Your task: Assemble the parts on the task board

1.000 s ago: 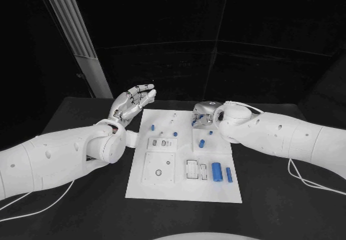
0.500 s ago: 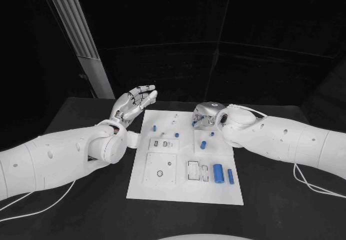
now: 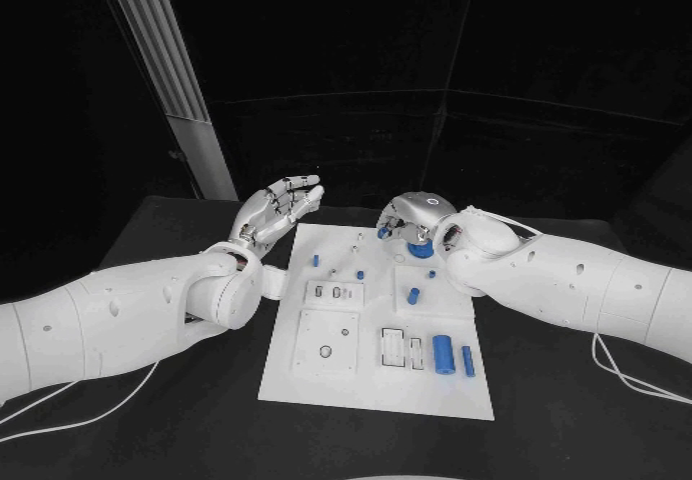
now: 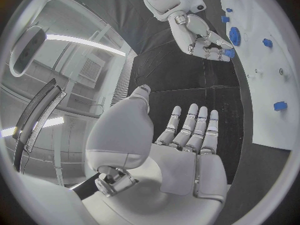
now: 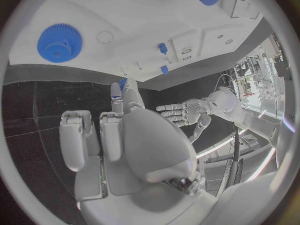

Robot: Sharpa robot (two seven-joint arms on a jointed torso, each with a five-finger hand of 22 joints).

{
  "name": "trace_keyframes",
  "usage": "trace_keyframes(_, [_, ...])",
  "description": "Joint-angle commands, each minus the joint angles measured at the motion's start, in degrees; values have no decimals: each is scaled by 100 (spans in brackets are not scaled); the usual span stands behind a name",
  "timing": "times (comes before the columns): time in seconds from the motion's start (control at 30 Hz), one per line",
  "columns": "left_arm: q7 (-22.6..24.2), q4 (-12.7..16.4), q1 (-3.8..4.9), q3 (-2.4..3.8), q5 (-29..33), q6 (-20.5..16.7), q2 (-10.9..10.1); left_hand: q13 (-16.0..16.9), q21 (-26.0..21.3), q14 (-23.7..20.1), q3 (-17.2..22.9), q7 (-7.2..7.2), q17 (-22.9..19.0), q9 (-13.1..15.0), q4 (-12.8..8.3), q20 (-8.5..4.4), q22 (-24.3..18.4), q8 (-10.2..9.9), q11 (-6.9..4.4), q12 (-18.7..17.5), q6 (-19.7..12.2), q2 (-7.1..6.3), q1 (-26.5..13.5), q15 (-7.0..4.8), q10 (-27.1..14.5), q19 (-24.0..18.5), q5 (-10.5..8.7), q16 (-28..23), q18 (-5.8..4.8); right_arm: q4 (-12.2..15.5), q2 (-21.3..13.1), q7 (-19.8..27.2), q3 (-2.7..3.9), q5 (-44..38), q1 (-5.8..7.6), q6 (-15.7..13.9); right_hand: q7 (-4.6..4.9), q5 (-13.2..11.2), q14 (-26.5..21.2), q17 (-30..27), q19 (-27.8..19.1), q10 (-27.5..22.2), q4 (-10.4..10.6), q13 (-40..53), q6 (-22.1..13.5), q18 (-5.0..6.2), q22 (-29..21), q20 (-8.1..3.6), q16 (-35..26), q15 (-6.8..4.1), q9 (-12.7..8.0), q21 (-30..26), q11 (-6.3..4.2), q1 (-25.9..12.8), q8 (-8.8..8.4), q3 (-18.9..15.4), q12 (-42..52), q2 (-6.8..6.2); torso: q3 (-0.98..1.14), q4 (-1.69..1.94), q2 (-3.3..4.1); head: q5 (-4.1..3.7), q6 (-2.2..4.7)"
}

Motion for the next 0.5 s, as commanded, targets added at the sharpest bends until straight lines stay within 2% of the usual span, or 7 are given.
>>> trace_keyframes(0.03, [1830,-2,12,3,-40,75,8,-2,-31,-8,24,892,3,-10,-7,6,-5,26,1,31,-27,69,3,20,-46,-29,-15,19,76,-93,69,211,20,-116,11,-195,12,15,482,751,604,42,33,-4,38,-43,1509,-33,14,27,6,18,-1,39,3,1,-40,-16,-7,24,29,16,28])
trace_keyframes(0.07, [1829,-6,12,3,-40,75,12,-2,-31,-8,24,892,3,-10,-7,6,-5,26,1,31,-27,69,3,20,-46,-29,-15,19,76,-121,92,225,24,-118,11,-187,12,15,483,754,604,42,39,-4,35,-43,1509,-32,15,28,4,18,0,43,-7,-2,-59,-20,-8,20,25,17,27])
trace_keyframes(0.2, [1829,-23,12,3,-40,83,39,-2,-31,-8,24,892,3,-10,-7,6,-5,26,1,31,-27,69,3,20,-46,-29,-15,19,76,-282,217,288,42,-121,12,-158,11,15,483,755,604,41,45,-5,33,-43,1509,-30,15,30,1,18,1,48,-17,-4,-80,-24,-14,62,51,21,32])
trace_keyframes(0.3, [1831,-20,13,3,-40,83,42,-2,-31,-8,24,892,3,-10,-7,6,-5,26,1,31,-27,69,3,20,-46,-29,-15,19,76,-400,308,318,48,-122,12,-130,9,16,483,752,604,41,51,-5,31,-43,1509,-29,14,32,-2,18,0,59,-31,-6,-110,-29,-21,75,69,31,44])
trace_keyframes(0.43, [1834,-17,13,3,-40,84,46,-2,-31,-8,24,892,3,-10,-7,6,-5,26,1,31,-27,69,3,20,-46,-29,-15,19,76,-570,436,358,54,-122,13,-43,8,16,484,760,604,42,53,-4,31,-43,1509,-28,15,32,-3,18,0,65,-37,-6,-124,-30,-27,111,87,8,62])
trace_keyframes(0.5, [1835,-14,14,3,-40,83,44,-2,-31,-8,24,892,3,-10,-7,6,-5,26,1,31,-27,69,3,20,-46,-29,-15,19,76,-637,490,367,56,-123,12,3,8,16,484,761,604,42,58,-4,30,-43,1509,-27,15,32,-4,18,1,71,-46,-7,-142,-33,-30,111,91,13,57])
